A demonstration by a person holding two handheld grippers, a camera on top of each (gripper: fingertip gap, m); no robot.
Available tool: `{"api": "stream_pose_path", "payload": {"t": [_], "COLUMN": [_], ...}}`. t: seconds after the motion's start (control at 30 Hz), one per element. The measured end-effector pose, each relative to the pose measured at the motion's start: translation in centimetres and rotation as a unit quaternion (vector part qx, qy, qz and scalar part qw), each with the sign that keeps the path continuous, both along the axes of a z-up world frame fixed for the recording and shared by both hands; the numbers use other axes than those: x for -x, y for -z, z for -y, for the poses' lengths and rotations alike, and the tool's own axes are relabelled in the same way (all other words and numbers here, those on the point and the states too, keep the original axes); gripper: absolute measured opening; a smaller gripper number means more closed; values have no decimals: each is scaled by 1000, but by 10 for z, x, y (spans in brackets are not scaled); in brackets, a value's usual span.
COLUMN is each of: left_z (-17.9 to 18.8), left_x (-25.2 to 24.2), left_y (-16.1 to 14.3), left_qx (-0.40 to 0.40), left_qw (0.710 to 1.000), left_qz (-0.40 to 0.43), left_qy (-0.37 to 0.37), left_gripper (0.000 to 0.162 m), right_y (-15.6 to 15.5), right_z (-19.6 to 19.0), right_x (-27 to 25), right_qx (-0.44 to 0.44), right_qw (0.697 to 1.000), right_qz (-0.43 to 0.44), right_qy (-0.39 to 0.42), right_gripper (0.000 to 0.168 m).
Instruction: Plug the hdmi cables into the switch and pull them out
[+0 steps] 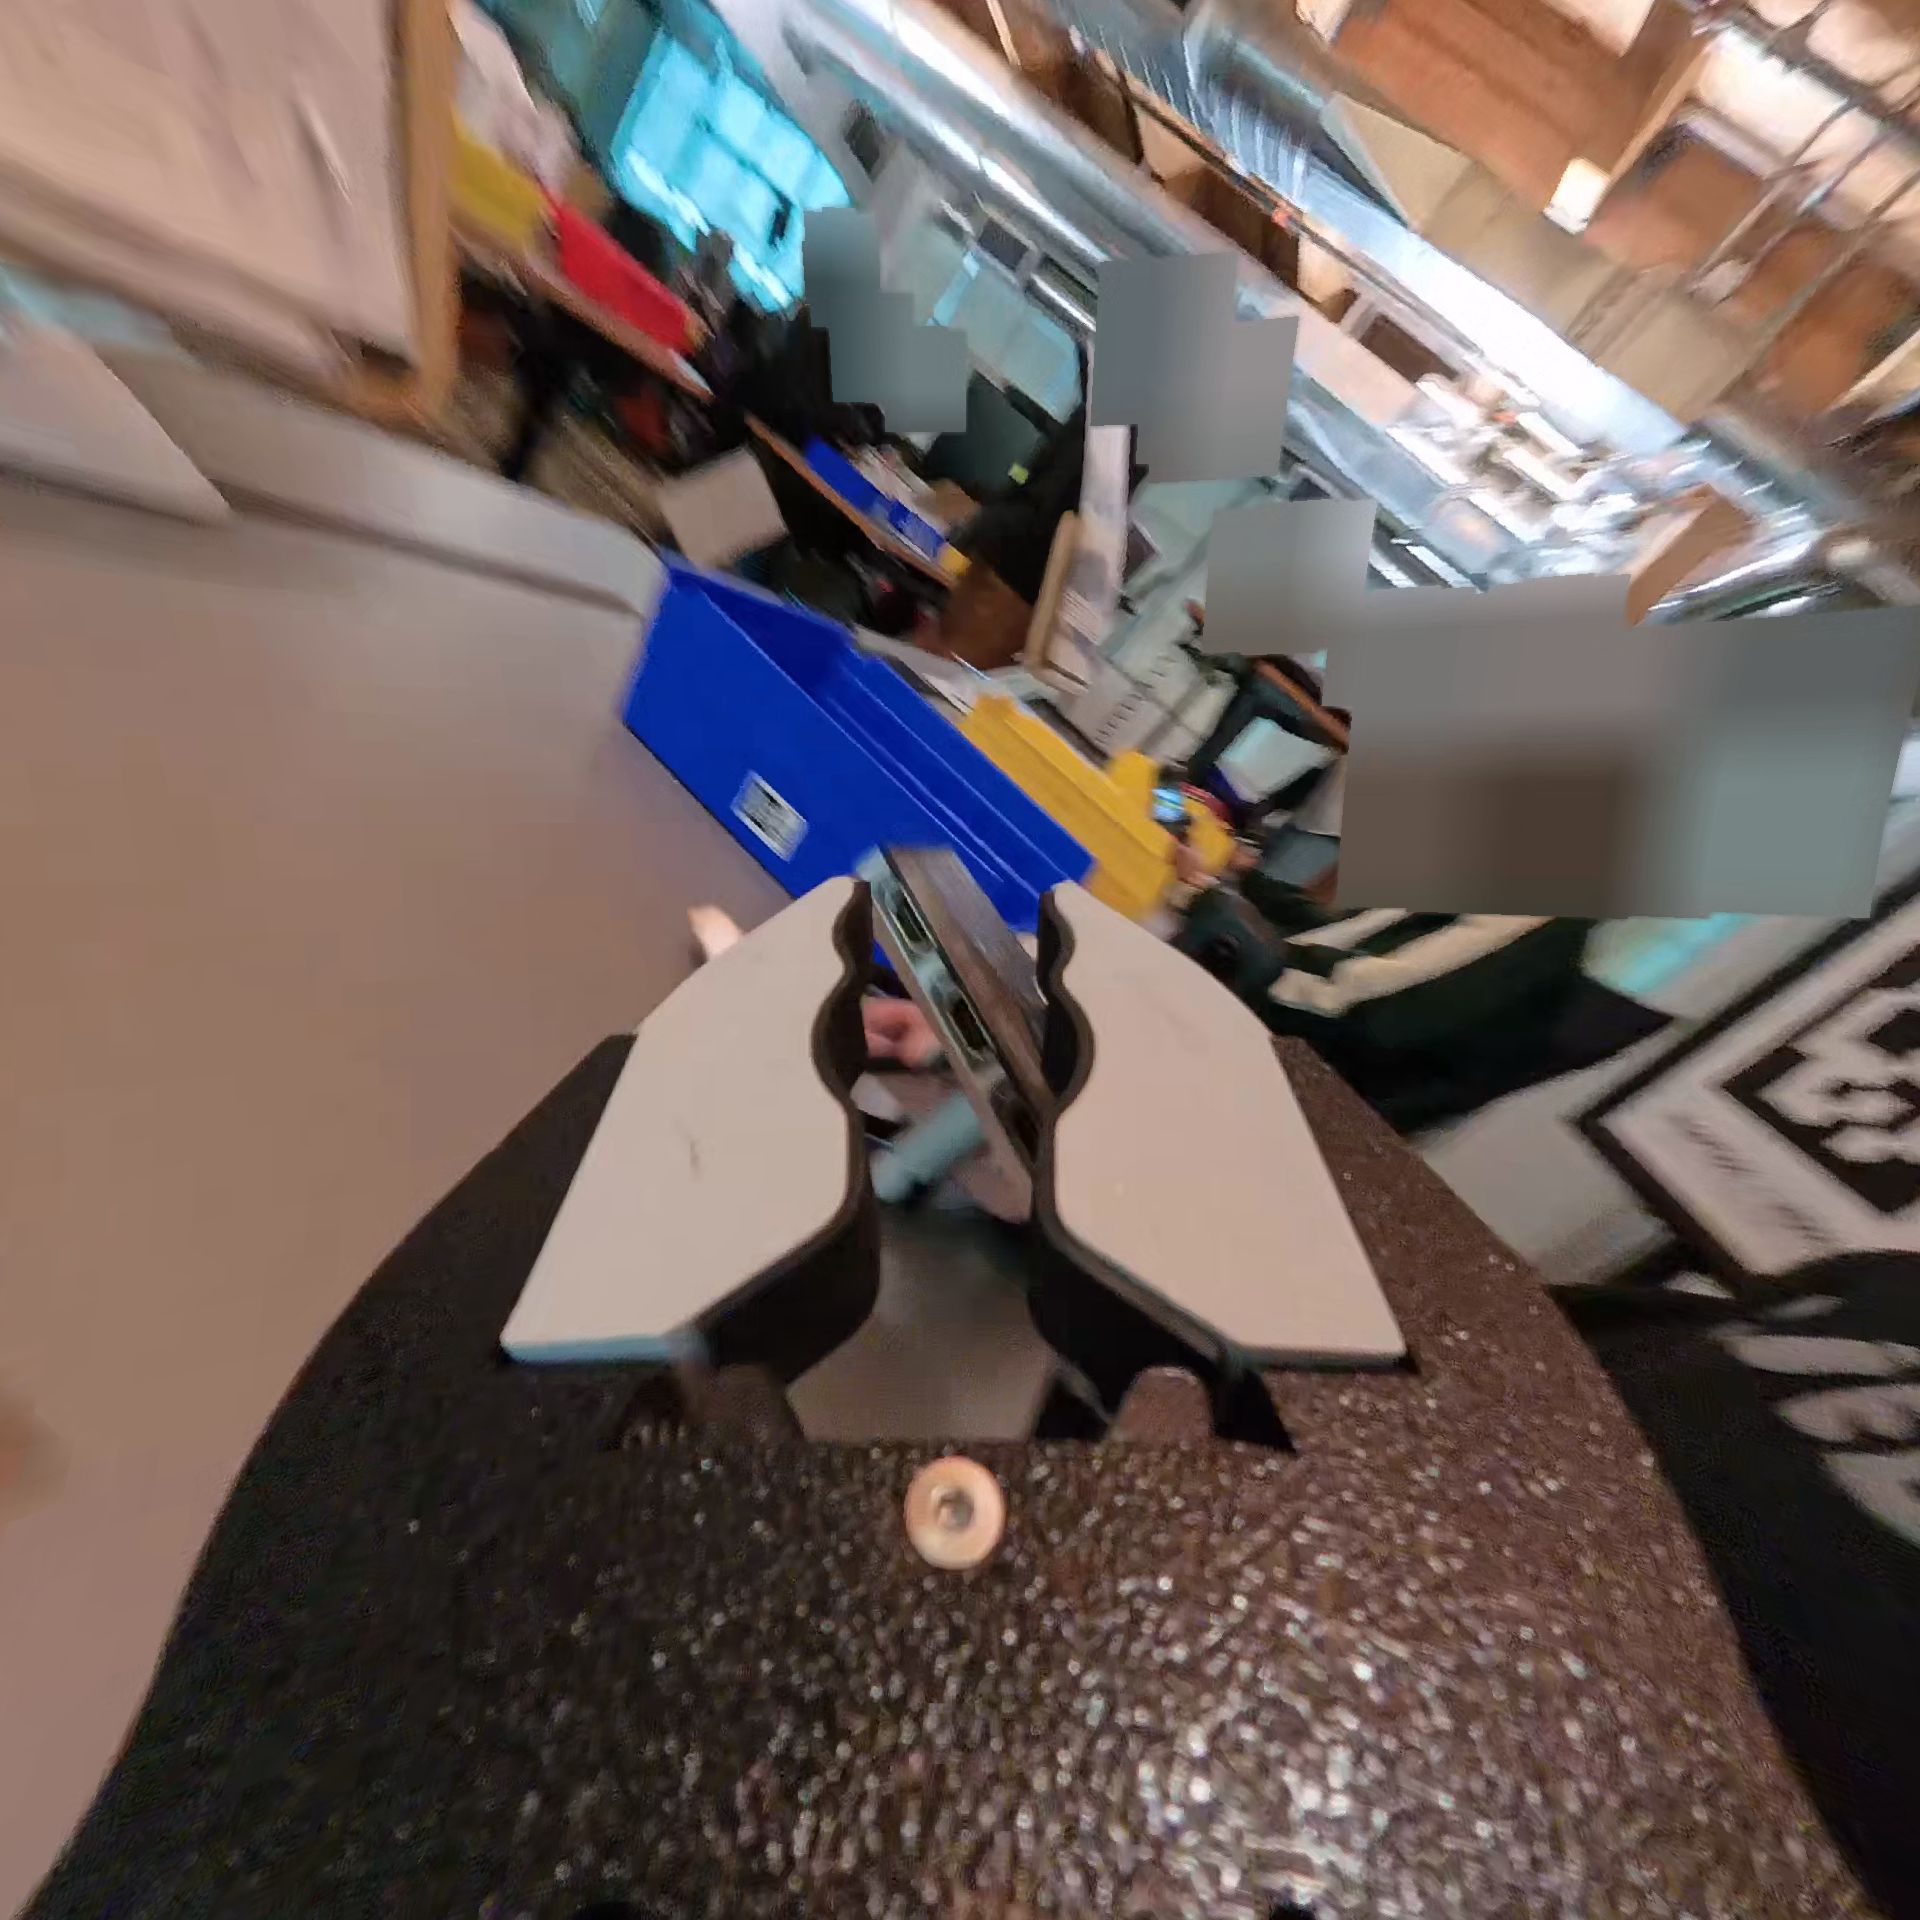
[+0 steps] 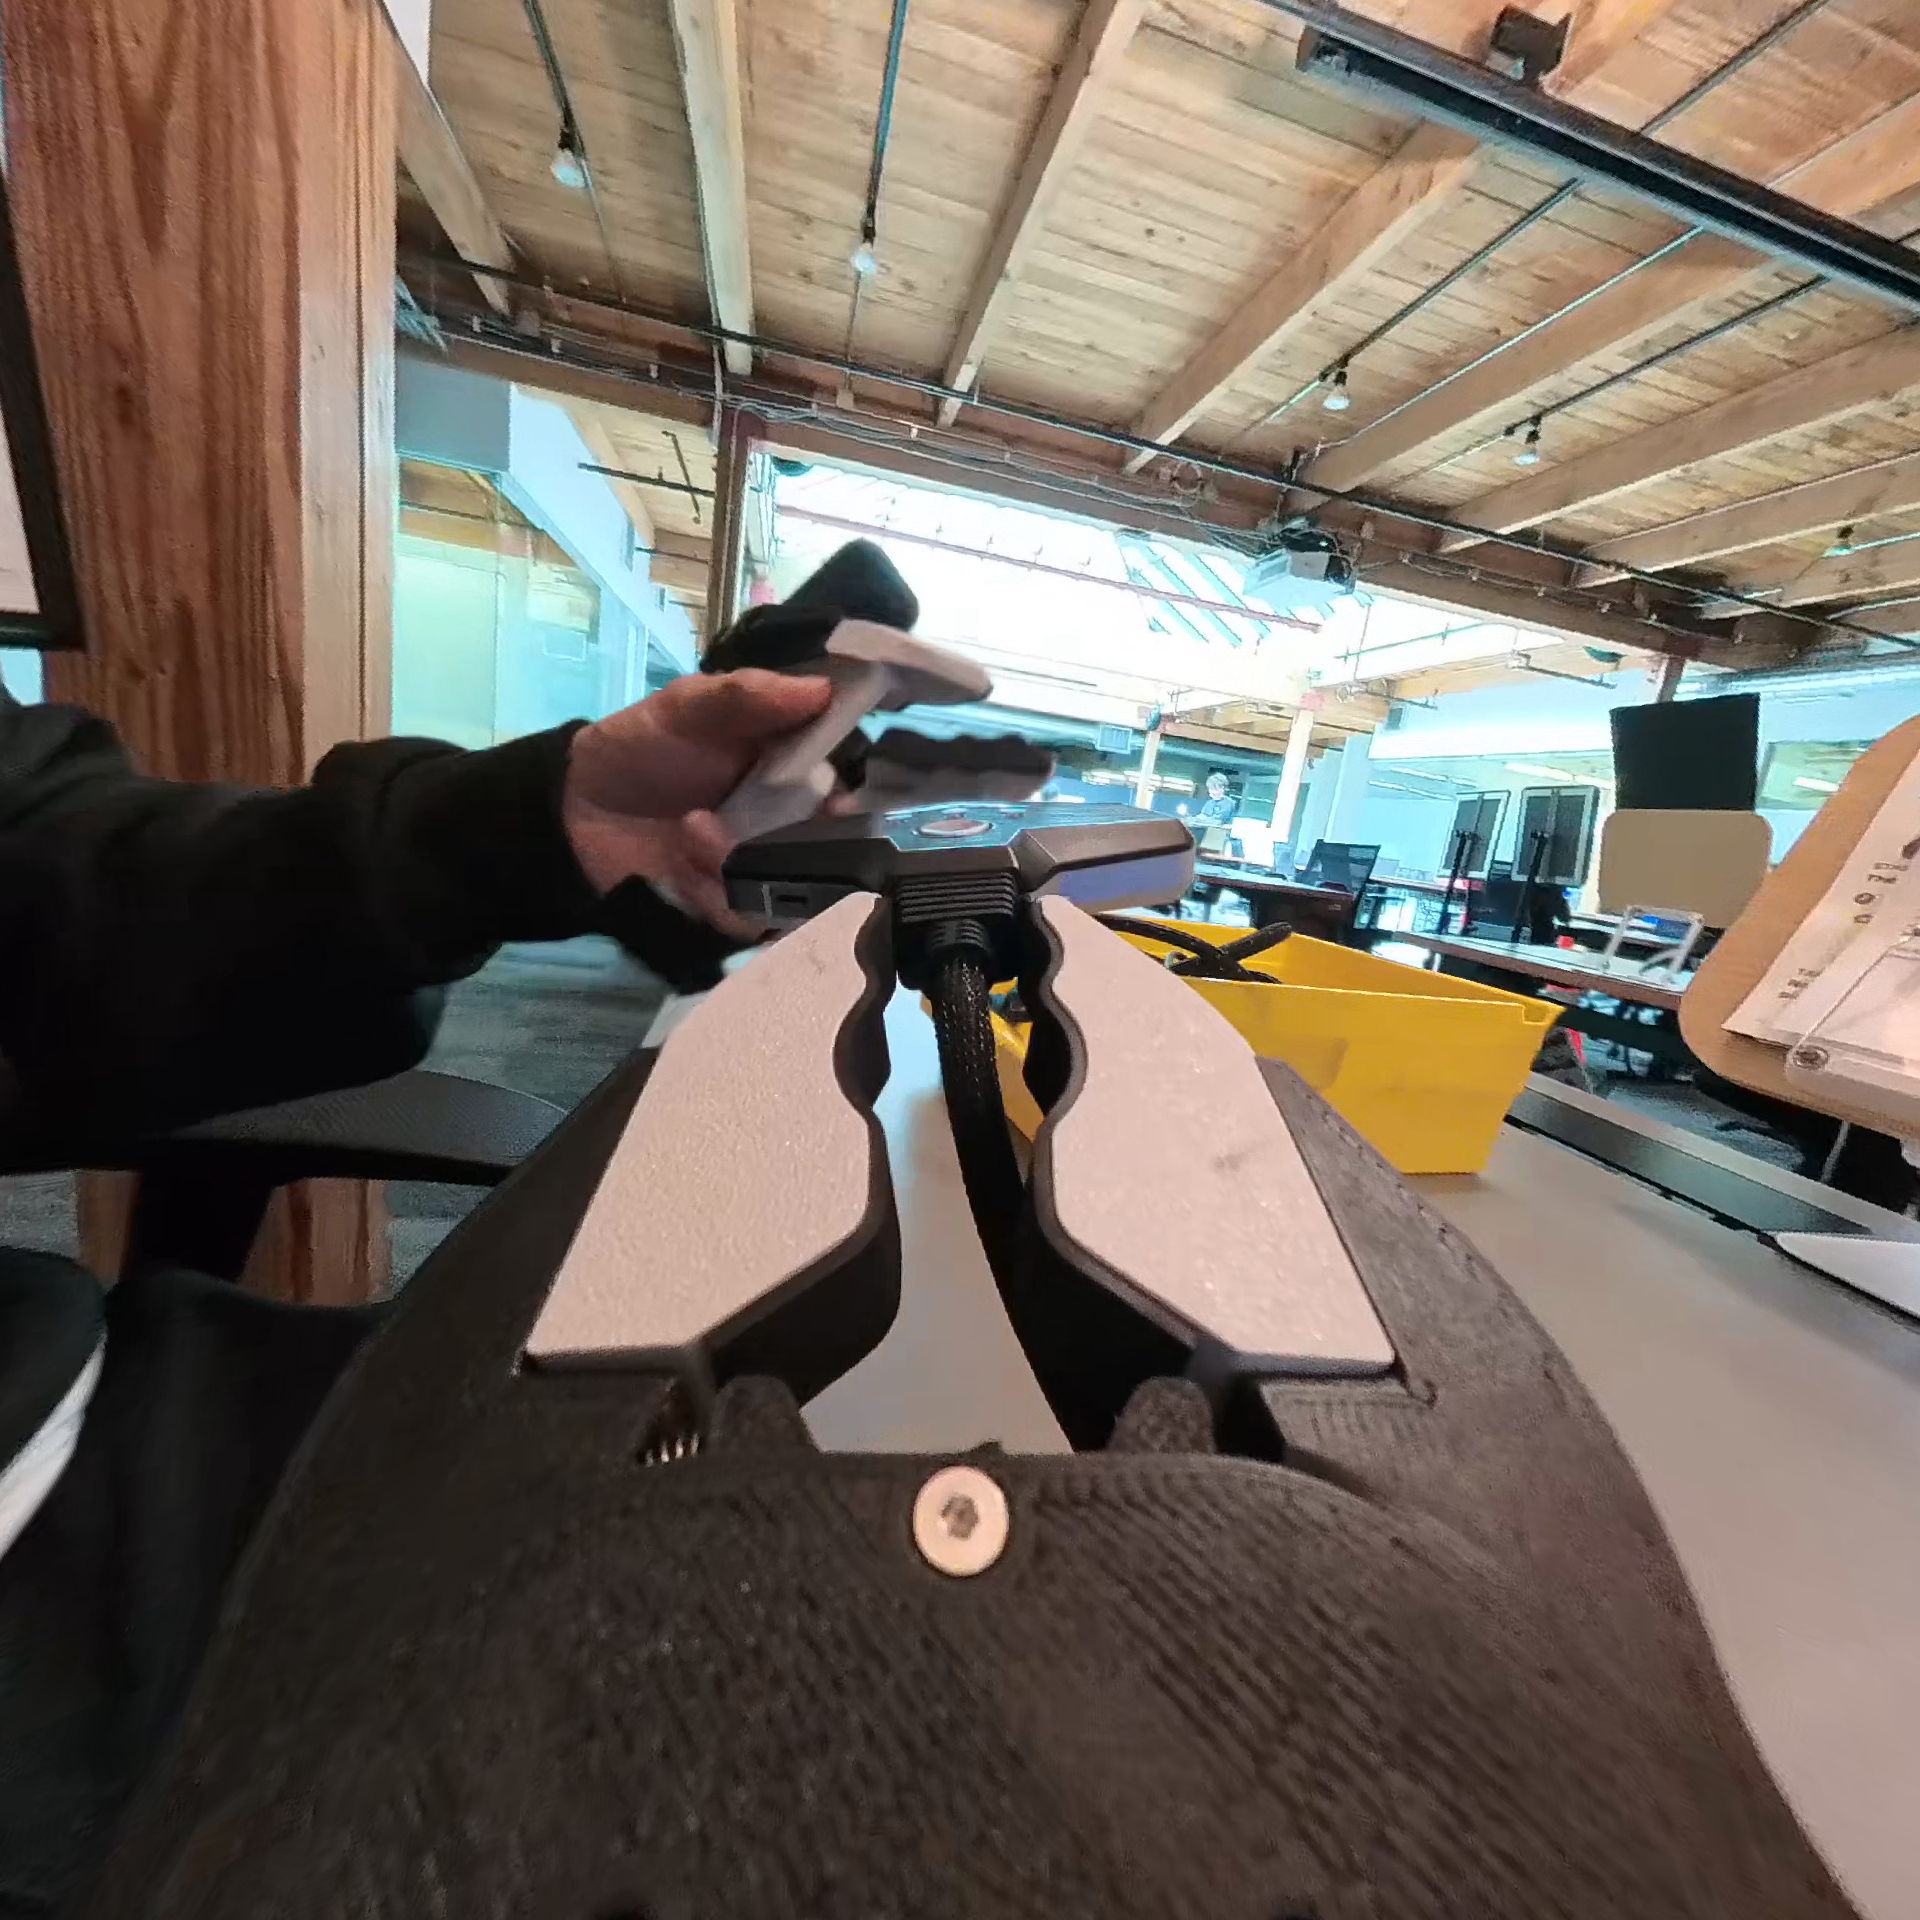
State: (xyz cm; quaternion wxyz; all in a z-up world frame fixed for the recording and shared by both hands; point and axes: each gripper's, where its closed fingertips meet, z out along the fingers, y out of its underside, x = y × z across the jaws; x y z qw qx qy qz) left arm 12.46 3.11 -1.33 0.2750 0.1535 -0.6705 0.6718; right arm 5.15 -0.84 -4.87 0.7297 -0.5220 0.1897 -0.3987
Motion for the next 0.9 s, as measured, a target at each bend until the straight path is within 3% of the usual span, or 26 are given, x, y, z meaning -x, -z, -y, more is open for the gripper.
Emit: {"api": "stream_pose_path", "payload": {"t": [0.07,0.17,0.23,0.3,0.43,0.47,0.5,0.57,0.7,0.9], "left_z": [-15,-42,-57,-62,-49,-47,-45,-45,-54,-52], "left_x": [-36,-97,-119,-130,-123,-126,-129,-139,-173,-175], "left_y": [-9,7,25,46,78,78,74,57,-8,-86], "left_qx": [-28,-182,-283,-352,-390,-393,-391,-380,-315,-141], "left_qw": [991,926,872,838,837,830,822,813,791,831], "left_qz": [102,275,353,387,375,386,402,420,457,463], "left_qy": [-84,-186,-186,-159,-85,-90,-103,-138,-257,-276], "left_gripper": [29,33,39,38,32,15,6,6,6,6], "right_y": [0,0,0,0,0,-1,-2,-2,-2,-2], "right_z": [0,0,2,2,3,4,4,5,5,6], "right_x": [0,-1,-2,-3,-2,-2,-1,0,0,0], "right_qx": [-6,-6,-6,-4,-5,-8,-10,-12,-12,-14], "right_qw": [1000,1000,1000,1000,1000,1000,1000,1000,1000,1000], "right_qz": [-3,-6,-5,-5,-3,0,3,6,6,6], "right_qy": [-13,-16,-13,-11,-10,-8,-6,-5,-7,-8], "right_gripper": [23,23,23,23,23,23,23,23,23,23]}}
